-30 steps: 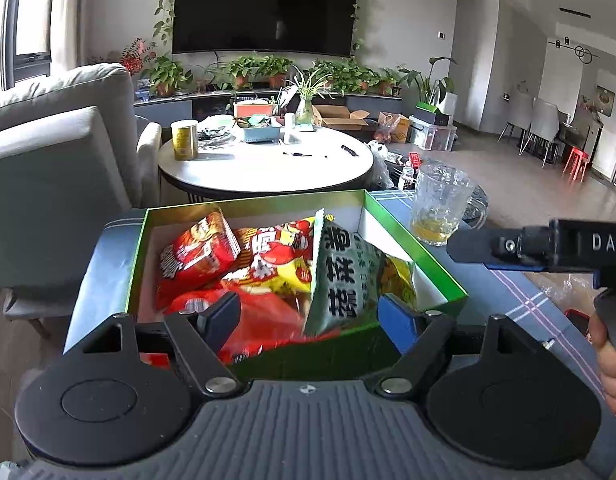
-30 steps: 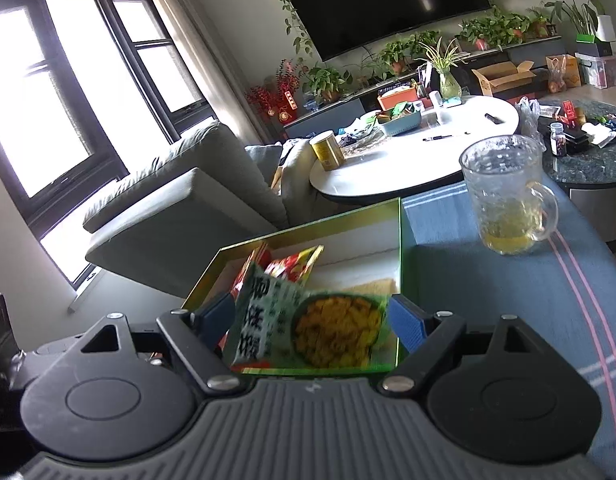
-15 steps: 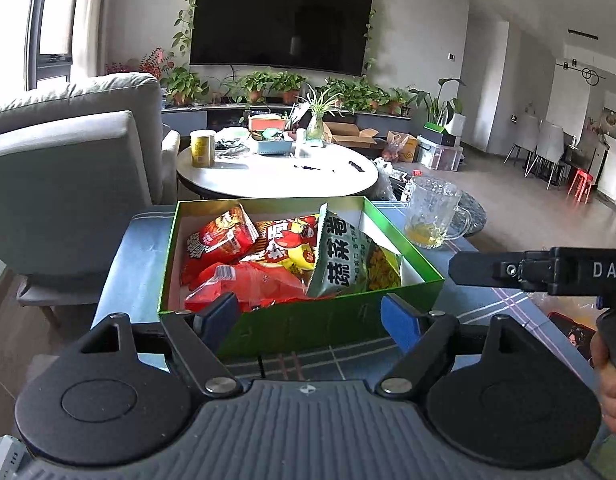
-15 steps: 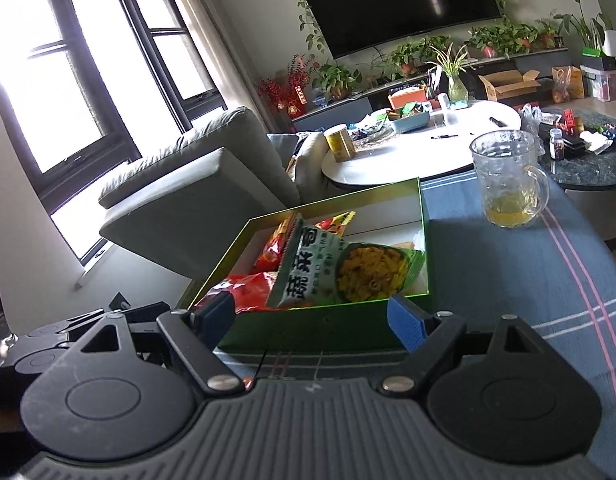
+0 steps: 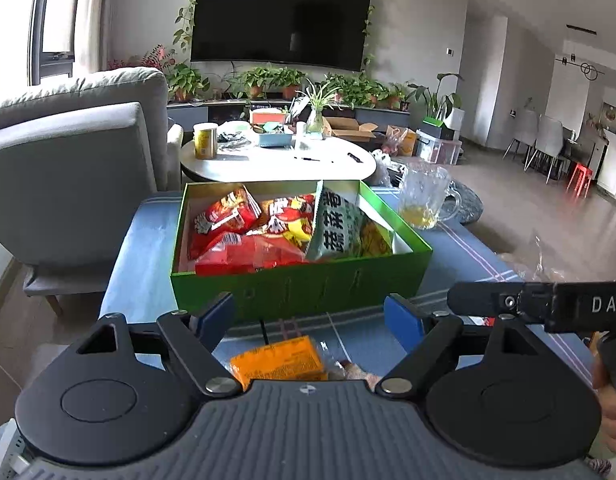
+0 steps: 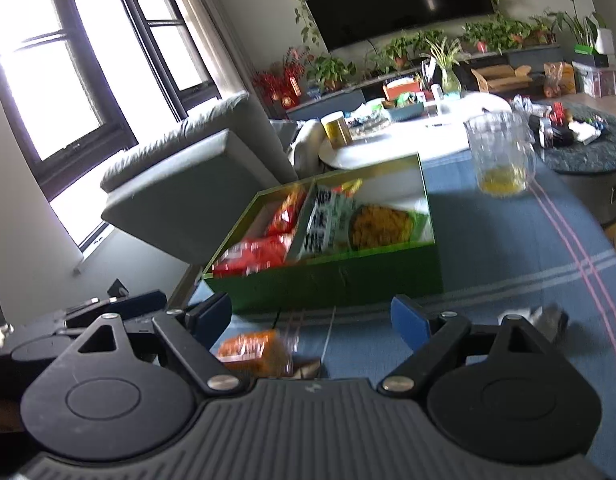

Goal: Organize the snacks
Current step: 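Move the left tool down to the orange package while the right tool approaches the brown biscuit, then close the left tool on the orange package while the right tool grasps the brown biscuit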

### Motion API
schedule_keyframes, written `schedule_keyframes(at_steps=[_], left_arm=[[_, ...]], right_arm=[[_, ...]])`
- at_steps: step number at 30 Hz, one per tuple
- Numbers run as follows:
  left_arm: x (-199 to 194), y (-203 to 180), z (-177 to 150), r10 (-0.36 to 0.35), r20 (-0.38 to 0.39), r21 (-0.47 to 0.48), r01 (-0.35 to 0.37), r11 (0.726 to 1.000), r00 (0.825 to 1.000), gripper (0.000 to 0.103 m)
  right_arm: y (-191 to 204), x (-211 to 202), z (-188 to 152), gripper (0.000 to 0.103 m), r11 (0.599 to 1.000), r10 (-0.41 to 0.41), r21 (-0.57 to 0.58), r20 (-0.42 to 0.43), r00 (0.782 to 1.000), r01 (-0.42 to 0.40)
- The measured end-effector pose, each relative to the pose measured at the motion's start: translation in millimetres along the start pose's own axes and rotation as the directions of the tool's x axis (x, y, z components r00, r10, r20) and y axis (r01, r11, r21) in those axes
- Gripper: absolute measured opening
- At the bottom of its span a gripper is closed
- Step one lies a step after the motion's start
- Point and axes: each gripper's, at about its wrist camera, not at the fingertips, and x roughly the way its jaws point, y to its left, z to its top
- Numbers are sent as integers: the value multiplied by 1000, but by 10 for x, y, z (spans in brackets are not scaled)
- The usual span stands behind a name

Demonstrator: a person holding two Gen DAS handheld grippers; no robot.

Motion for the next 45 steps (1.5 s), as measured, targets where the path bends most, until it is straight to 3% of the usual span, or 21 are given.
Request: schedule_keyframes(at_steps=[12, 31, 37, 45], left_arm=[[85, -5, -143, -1, -78, -4, 0, 1000, 997, 80], [382, 164, -305, 43, -171, 63, -33, 997, 984, 80], [473, 192, -304, 98, -188, 187, -62, 980, 977, 80], [685, 162, -287, 83, -227, 219, -33, 975, 970, 80]], right_arm=[[-10, -55, -100, 67, 1000, -17, 7, -6, 1000, 17], [-121, 160, -147, 67, 999, -33, 19, -69, 997, 34], [-138, 230, -146, 67, 999, -34, 25, -91, 995, 36], [-173, 288, -152, 67, 998, -38, 40, -106, 994, 43]])
